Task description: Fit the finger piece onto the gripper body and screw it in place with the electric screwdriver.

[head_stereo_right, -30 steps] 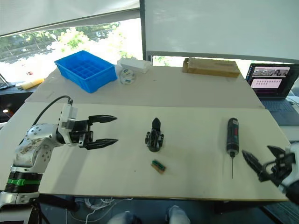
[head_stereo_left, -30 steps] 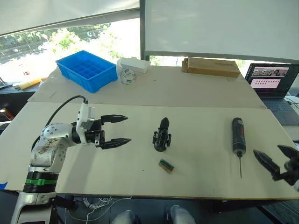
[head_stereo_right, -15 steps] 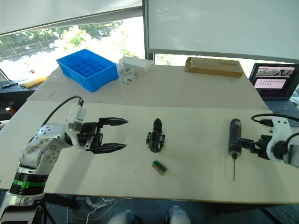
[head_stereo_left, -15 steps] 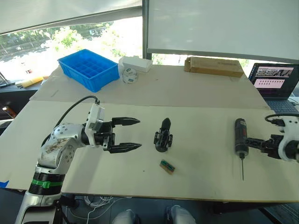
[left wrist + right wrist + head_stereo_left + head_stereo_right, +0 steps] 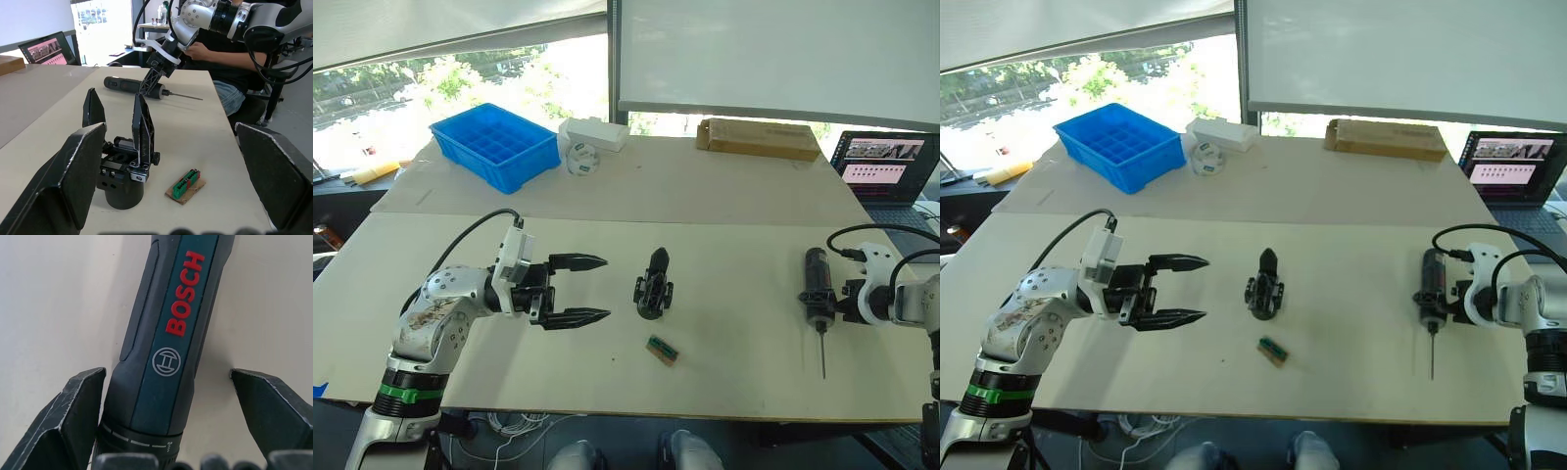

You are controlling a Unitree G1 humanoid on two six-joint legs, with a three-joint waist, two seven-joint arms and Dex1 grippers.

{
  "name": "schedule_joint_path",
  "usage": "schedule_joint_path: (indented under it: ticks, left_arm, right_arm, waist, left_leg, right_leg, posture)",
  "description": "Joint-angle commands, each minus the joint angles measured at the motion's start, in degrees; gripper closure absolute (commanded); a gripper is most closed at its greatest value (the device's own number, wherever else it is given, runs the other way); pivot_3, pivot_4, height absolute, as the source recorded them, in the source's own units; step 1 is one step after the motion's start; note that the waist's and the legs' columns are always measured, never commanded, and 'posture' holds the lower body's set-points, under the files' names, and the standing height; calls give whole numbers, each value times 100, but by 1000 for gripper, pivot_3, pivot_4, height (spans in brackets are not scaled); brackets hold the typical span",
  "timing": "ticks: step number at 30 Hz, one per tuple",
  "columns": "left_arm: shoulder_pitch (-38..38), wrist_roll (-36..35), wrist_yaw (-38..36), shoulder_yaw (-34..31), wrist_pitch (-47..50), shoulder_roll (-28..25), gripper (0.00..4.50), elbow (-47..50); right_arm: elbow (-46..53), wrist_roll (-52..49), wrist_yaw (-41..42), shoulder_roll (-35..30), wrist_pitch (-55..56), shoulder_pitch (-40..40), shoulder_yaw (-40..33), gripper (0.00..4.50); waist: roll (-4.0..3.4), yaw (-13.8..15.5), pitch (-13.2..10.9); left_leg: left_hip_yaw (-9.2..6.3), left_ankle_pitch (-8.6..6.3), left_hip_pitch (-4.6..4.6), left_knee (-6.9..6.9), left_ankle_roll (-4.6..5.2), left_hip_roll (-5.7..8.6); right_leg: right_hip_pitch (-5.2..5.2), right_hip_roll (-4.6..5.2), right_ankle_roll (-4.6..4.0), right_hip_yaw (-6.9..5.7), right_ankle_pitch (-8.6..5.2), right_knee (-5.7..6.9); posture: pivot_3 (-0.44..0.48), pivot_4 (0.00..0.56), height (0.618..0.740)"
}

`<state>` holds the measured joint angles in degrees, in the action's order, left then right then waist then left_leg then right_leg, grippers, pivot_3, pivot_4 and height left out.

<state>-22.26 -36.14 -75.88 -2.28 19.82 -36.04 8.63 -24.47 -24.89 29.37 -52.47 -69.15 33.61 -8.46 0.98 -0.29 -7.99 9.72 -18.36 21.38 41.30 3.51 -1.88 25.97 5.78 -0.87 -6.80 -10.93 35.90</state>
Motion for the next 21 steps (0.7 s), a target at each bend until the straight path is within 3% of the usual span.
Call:
schedule_joint_path:
  ticks: [1, 3, 5, 14, 21]
  left_arm:
    - [-29, -94, -50, -37, -102, -12, 0, 214]
    - [-23, -91, -62, -29, -122, 5, 0, 223]
    - [-15, -102, -88, -28, -153, 28, 0, 235]
    - [78, -202, -83, -87, -131, 14, 0, 338]
    - [338, -138, -34, -35, -200, 66, 0, 316]
  right_arm:
    - [20, 145, 58, -38, 56, 58, -10, 1546]
    - [123, 146, 127, -92, 64, 28, -110, 2229]
    - [291, 101, 215, -192, -8, -10, -208, 2571]
    - [3119, -955, 898, -907, -1573, -627, -512, 2582]
    - [4579, -948, 648, -728, -1305, -1442, -202, 2582]
  waist:
    - [0, -4, 0]
    - [0, -21, 0]
    - [-1, -25, 0]
    - [-75, -42, -45]
    - [-74, -26, -45]
  left_leg:
    - [0, 0, 0, 0, 0, 0]
    - [0, 0, 0, -1, -1, -1]
    - [0, 1, -1, -2, -2, -1]
    - [-1, 4, 3, -5, -7, -5]
    - [-1, 5, 5, -5, -9, -3]
  right_leg:
    - [0, 0, 0, 0, 0, 0]
    - [0, 0, 0, 0, 0, 0]
    - [0, -1, 0, 0, 0, 0]
    - [14, 1, -2, 5, 0, 9]
    - [15, -1, -1, 7, 0, 7]
  posture:
    - [0, 150, 740]
    - [0, 150, 740]
    - [0, 150, 740]
    - [0, 150, 740]
    - [0, 150, 740]
